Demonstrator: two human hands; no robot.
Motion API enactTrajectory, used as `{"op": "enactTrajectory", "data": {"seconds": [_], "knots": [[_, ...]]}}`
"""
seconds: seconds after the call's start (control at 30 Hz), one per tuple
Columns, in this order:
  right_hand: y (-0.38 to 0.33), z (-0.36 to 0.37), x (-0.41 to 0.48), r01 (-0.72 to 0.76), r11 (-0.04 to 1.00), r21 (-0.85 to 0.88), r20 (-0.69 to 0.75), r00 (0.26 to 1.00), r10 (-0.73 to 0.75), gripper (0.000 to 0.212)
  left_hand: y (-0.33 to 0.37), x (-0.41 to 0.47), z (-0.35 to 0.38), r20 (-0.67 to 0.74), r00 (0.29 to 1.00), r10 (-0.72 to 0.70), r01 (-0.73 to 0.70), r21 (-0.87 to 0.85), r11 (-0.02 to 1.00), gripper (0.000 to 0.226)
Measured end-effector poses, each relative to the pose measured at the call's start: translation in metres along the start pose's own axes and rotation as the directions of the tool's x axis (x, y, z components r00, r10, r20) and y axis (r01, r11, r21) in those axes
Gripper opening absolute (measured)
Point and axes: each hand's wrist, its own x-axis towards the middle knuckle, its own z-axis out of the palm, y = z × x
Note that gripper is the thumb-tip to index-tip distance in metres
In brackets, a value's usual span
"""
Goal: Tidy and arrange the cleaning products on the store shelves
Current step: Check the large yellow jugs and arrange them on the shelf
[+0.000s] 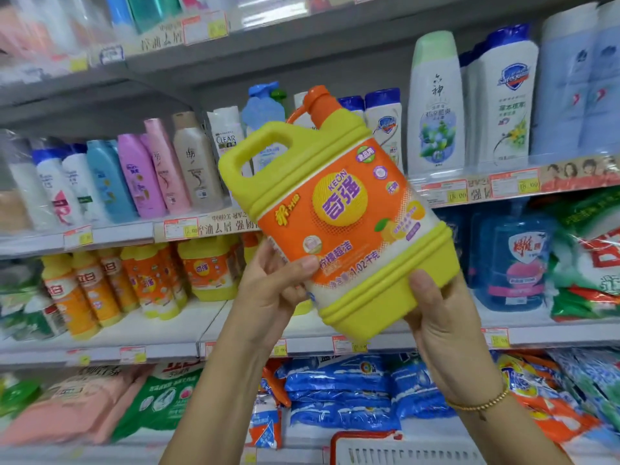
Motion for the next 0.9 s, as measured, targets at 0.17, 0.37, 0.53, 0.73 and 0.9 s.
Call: {"op": "enactTrajectory", "data": {"seconds": [0.17,0.37,0.53,0.73,0.9], "knots": [[0.006,-0.003,-0.001,0.313,0.777,-0.546,0.081,0.943,-0.323,0.085,-0.016,0.003,0.005,-0.103,0.995,-0.003,-0.006,-0.088,0.996,0.066],[0.007,-0.018,0.010,0.512,0.324,-0.796,0.394,0.844,-0.364,0.092,-0.022,0.009,0.007,-0.202,0.978,-0.054,0.031,-0.118,0.992,0.073],[0.020,-0.020,0.013,0.525,0.159,-0.836,0.375,0.758,-0.534,0.076,-0.026,0.005,0.018,-0.142,0.989,-0.028,0.016,-0.088,0.996,0.095],[0.028,-0.017,0.002,0.323,0.651,-0.687,-0.001,0.895,-0.446,0.079,-0.015,0.004,0.018,0.095,0.994,-0.059,0.068,-0.095,0.993,0.076],[0.033,-0.003,-0.003,-0.032,0.979,-0.200,0.022,0.999,0.038,0.062,-0.025,0.011,-0.010,-0.085,0.992,-0.094,0.091,-0.043,0.995,0.082]]}}
